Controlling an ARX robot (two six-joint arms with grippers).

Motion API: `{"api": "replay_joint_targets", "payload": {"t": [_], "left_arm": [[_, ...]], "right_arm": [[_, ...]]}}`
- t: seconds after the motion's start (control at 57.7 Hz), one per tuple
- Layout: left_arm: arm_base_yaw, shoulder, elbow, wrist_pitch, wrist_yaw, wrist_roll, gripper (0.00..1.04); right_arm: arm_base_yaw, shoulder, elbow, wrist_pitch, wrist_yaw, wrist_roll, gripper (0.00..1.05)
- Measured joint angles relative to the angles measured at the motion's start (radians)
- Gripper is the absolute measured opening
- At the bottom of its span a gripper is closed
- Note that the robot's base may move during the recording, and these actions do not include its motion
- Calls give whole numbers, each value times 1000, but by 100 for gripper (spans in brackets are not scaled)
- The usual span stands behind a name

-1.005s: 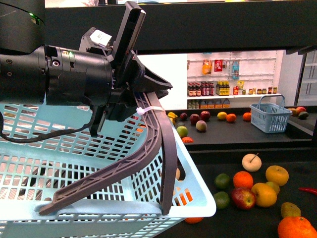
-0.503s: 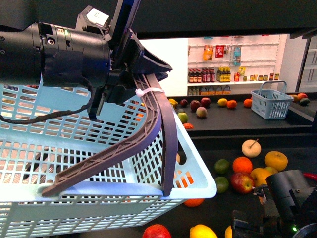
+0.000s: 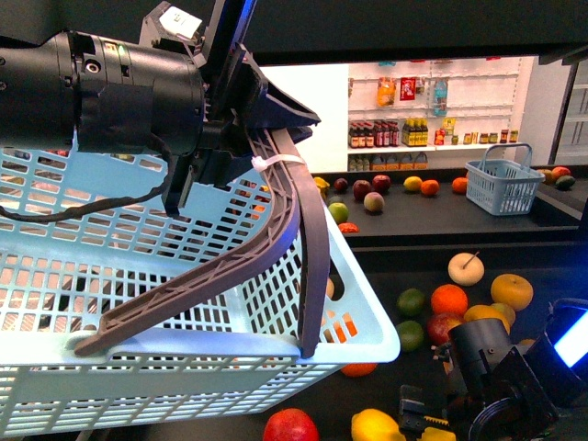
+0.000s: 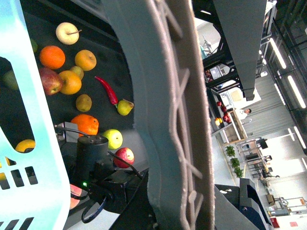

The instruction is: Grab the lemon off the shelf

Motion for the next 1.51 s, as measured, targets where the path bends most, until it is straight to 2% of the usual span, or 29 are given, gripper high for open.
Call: {"api": "replay_joint_targets", "payload": {"t": [0.52,0.676,0.78,0.919,1.196,1.369,1.508], "left_arm": [[0,0,0,0,0,0,9],[0,0,0,0,-1,0,9],[0,0,0,0,0,0,9],[0,0,0,0,0,0,9],[0,0,0,0,0,0,9],[0,0,0,0,0,0,9],[0,0,0,0,0,0,9]], "right_arm": [[0,114,143,-76,13,-51,97],[0,119,148,-75,15,-60,78],[-1,119,147,-71,14,-63,61],[-1,101,119,-57,17,-63,50],[-10,-85,-47,53,22,-35,49],[-43,-307,-151,105,-35,44,48],[-82,-513,-254,156,-125,124,48]]}}
